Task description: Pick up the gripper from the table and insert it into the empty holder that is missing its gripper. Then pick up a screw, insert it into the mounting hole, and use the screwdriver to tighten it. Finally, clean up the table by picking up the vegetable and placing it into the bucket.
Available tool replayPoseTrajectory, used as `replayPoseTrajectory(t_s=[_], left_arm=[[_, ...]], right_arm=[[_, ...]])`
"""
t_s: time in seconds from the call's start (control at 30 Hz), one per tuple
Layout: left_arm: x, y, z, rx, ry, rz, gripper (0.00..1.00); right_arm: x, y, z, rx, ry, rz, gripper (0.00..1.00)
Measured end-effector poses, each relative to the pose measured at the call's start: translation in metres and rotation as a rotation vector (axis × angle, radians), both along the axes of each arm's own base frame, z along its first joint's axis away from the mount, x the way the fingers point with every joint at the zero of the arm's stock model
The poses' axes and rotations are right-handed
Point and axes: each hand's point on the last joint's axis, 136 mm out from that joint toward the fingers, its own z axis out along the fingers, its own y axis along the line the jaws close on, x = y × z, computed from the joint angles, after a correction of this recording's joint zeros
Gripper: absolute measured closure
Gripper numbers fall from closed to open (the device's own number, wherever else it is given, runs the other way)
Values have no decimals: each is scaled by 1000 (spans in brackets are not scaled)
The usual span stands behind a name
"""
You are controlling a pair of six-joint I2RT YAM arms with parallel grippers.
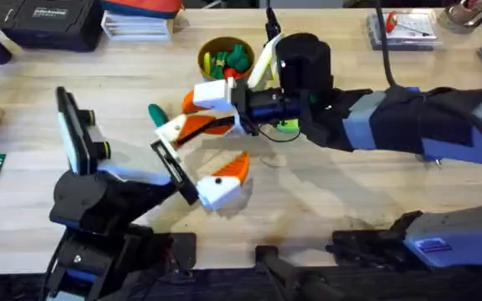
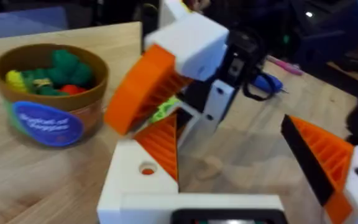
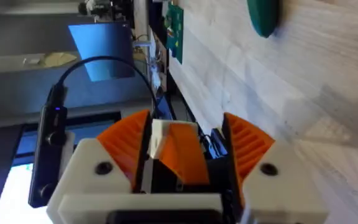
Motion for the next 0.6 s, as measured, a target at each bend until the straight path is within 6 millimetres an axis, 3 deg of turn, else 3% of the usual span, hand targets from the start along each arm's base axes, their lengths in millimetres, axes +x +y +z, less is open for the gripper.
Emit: replayPoseTrajectory(t_s=[0.2,0.37,0.6], left_arm=[[-9,-7,0,-3,3,-61,15],[-11,-8,0,-4,3,-74,15],[-11,-8,0,-4,4,-76,15]], right_arm=[[-3,-1,3,16,-3,33,286],[12,-13,4,17,-31,1,21],[51,-47,4,9,-96,-99,8]])
